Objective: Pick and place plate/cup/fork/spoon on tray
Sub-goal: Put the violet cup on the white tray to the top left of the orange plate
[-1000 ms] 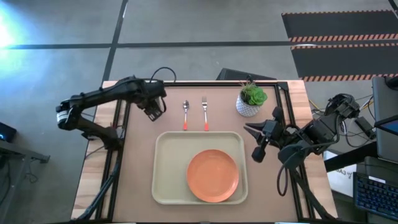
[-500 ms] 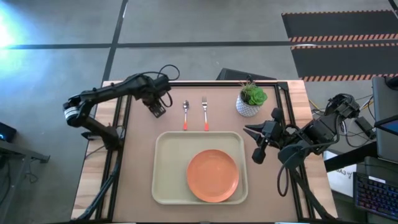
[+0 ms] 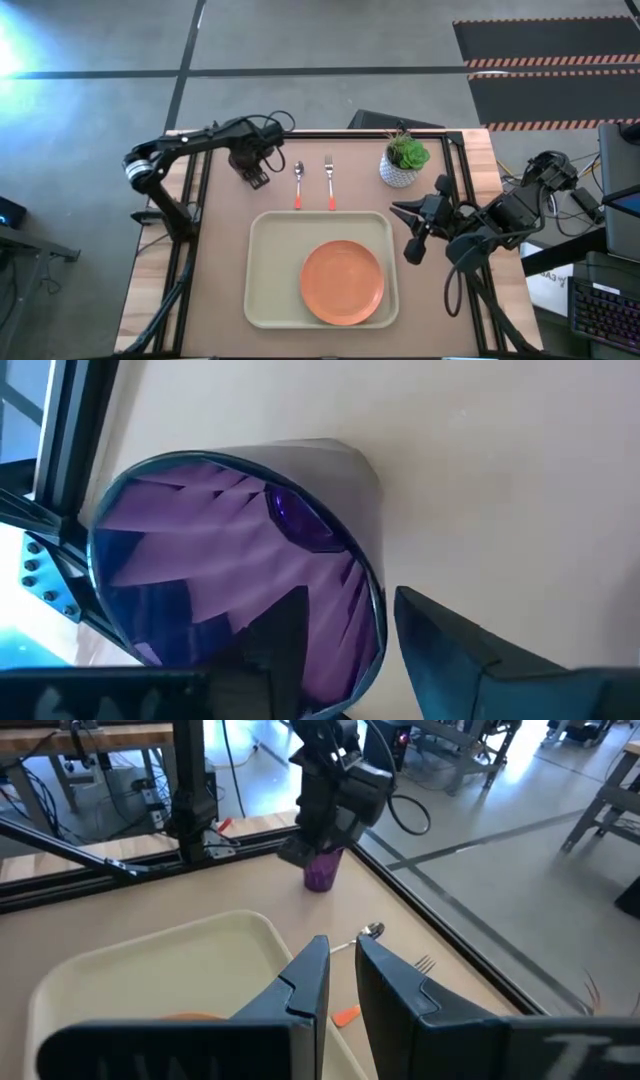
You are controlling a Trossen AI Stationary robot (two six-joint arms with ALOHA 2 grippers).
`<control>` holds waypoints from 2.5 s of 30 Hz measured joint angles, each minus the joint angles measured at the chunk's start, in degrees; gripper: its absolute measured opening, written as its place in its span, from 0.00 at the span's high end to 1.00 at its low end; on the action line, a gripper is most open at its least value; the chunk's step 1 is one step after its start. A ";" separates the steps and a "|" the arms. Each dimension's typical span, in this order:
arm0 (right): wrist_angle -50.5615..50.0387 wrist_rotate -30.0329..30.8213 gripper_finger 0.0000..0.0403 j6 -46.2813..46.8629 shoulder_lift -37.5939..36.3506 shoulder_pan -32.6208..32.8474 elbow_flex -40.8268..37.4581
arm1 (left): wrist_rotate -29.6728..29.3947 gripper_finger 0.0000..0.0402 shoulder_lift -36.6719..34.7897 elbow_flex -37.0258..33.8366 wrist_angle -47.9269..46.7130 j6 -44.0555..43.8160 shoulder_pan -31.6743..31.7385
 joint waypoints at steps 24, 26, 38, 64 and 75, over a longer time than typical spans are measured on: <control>-0.02 1.72 0.89 2.68 0.00 0.00 0.00 | 6.64 1.00 -21.53 8.25 -7.21 -14.14 -16.62; -0.02 1.74 0.89 2.70 0.00 0.00 0.00 | 5.71 1.00 -23.53 8.39 -7.34 -18.34 -21.59; -0.26 1.77 0.89 0.69 -0.04 0.00 0.00 | 1.14 1.00 -16.07 8.37 -6.21 -36.26 -42.80; -0.26 1.69 0.89 4.19 0.09 0.00 0.02 | 13.06 1.00 -5.55 9.04 -4.20 -24.26 -43.56; -0.27 1.10 0.89 2.05 0.09 0.00 0.02 | 16.13 1.00 -1.25 8.44 -1.68 -21.54 -43.58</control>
